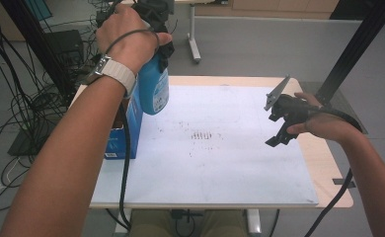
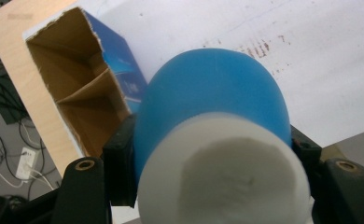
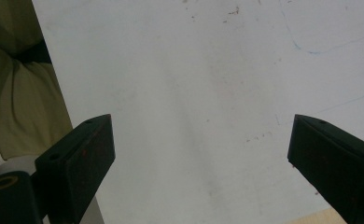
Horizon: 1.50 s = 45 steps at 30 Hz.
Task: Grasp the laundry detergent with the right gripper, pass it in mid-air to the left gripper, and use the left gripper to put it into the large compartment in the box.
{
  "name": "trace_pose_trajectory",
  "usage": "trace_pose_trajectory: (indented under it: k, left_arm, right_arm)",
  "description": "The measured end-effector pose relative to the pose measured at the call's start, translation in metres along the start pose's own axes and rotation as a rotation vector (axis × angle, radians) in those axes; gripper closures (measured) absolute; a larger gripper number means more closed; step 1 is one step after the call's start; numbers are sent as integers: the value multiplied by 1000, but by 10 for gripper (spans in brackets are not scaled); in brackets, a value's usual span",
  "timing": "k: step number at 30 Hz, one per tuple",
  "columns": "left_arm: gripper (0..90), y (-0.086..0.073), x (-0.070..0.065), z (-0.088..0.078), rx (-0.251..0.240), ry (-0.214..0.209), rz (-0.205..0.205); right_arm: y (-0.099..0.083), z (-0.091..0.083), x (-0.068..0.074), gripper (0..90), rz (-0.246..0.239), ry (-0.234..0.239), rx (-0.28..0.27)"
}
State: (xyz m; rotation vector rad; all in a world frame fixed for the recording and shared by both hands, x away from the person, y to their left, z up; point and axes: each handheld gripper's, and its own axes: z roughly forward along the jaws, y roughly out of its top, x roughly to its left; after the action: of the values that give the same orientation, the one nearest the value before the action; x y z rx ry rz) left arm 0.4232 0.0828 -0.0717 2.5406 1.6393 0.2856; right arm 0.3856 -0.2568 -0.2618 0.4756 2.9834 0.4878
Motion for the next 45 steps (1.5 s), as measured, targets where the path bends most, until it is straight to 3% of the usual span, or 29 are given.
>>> trace_pose_trajectory:
  k: [4,26,45]
  left_arm:
    - [376,-1,6,1,-1,21,-18]
    - [376,-6,46,-5,9,28,-127]
    - [376,-9,73,-6,16,58,-193]
  right_arm:
    - [1,-1,0,73,-2,-2,-4]
    - [0,2,-7,73,17,0,0]
    - [-1,4,-11,73,31,2,3]
